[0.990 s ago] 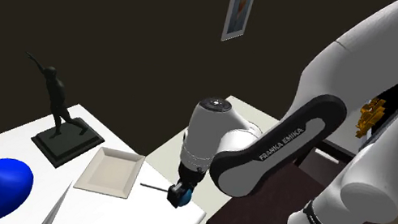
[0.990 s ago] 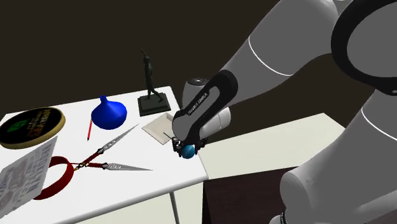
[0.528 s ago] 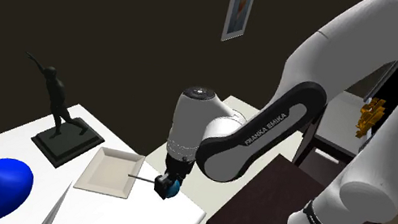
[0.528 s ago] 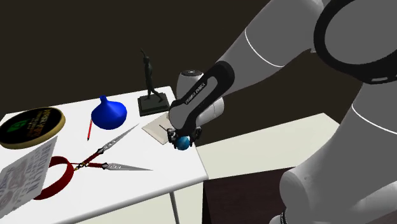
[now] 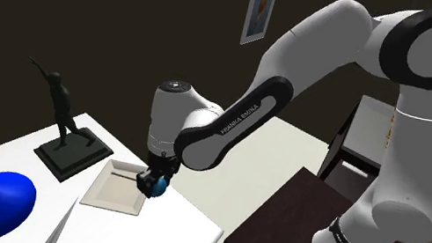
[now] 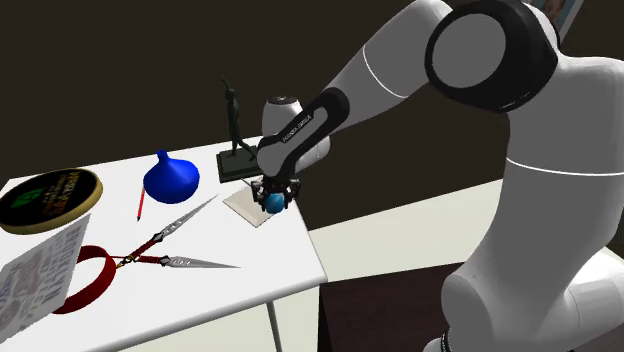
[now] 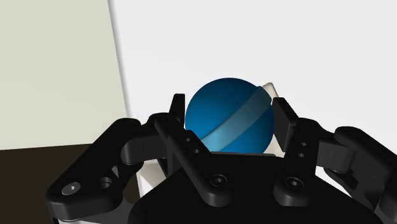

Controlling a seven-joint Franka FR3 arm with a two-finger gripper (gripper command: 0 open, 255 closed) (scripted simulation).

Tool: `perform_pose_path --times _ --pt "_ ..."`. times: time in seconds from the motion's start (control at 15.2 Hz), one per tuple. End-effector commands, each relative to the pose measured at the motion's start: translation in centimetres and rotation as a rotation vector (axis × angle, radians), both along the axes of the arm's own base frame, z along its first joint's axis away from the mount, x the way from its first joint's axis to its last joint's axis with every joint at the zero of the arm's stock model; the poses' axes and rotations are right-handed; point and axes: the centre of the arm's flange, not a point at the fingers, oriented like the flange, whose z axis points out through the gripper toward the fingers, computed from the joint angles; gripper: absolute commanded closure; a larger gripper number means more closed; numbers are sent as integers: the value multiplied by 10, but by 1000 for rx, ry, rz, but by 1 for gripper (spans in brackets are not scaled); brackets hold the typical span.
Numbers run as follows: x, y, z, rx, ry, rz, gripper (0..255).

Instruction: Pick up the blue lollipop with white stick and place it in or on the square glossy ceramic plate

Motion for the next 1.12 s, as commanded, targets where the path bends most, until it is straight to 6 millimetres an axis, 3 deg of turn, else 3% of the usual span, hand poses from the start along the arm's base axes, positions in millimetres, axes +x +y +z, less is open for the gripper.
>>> perform_pose_path --times 0.0,0.4,0.92,1.06 --pt "24 8 -2 -1 -1 0 255" --pt "104 37 -11 -1 -1 0 255" --pt "104 37 -54 -1 -1 0 255" --pt "104 37 -54 -1 -1 0 255"
